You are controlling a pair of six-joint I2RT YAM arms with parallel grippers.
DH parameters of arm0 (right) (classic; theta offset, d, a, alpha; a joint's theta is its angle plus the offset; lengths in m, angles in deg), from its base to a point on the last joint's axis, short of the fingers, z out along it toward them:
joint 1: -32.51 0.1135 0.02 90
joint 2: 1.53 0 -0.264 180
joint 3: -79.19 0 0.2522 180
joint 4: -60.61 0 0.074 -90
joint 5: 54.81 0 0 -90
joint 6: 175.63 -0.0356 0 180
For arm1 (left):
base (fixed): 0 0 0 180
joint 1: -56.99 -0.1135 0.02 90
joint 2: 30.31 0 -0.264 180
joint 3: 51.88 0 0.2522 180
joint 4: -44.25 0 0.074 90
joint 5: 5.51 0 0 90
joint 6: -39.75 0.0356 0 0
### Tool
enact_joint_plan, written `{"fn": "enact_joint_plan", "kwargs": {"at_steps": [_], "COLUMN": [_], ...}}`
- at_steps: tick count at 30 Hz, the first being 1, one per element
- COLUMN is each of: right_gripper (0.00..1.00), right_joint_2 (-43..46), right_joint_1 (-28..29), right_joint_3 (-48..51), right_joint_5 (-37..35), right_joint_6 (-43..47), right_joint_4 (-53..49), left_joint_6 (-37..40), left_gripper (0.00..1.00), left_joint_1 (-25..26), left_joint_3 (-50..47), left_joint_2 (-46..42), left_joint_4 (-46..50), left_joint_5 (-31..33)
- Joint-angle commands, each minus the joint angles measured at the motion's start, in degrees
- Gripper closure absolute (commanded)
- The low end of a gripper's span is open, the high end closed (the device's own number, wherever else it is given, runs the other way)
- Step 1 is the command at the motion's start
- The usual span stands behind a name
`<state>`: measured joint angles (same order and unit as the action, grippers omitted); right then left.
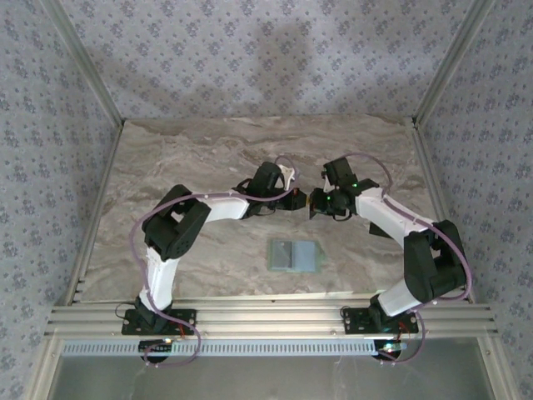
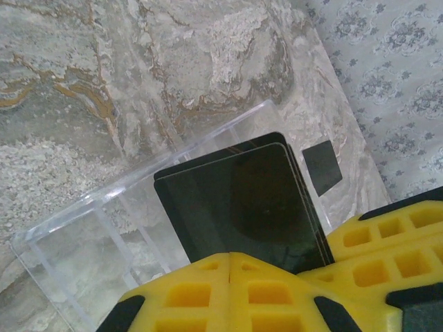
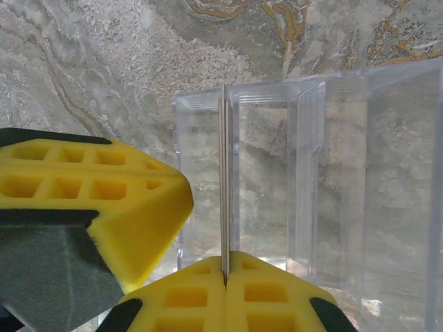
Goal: Put the credit cards into the card holder
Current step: Pick up the credit card from the storage box.
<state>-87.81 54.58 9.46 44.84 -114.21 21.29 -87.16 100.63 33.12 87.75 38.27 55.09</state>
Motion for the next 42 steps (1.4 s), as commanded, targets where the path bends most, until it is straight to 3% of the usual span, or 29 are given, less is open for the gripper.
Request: {"fn": "enact_joint_plan", "kwargs": {"at_steps": [1,25,31,42], "right_gripper": [1.00,1.00,0.89,0.81], "right_joint_2": [0.33,-1.15,-0.47,1.82], "right_joint_1": [-0.62,-2.02,-2.38,-3.31], "right_joint_3": [0.50,0.76,0.97,2.36], "right_joint_5": [-0.29,5.02,5.59,7.45], "right_joint_6": [-0.22,-0.34,-0.60,-1.35], "right_joint_4": [-1.89,-0.30,-0.07,1.24], "left_joint_6": [-1.06,-0.13,1.58,4.17], "left_gripper": [1.00,1.00,1.00,1.00], "left_joint_1": [0.52,2.02,2.69,3.83], "left_joint_3": [1.71,6.16,8.17,11.02], "left_joint_2": [1.10,6.46,7.71,9.38], "left_joint_4": [-1.97,2.49,6.42,11.81], "left_joint_5": [-2.57,-1.56,0.92,5.13]}}
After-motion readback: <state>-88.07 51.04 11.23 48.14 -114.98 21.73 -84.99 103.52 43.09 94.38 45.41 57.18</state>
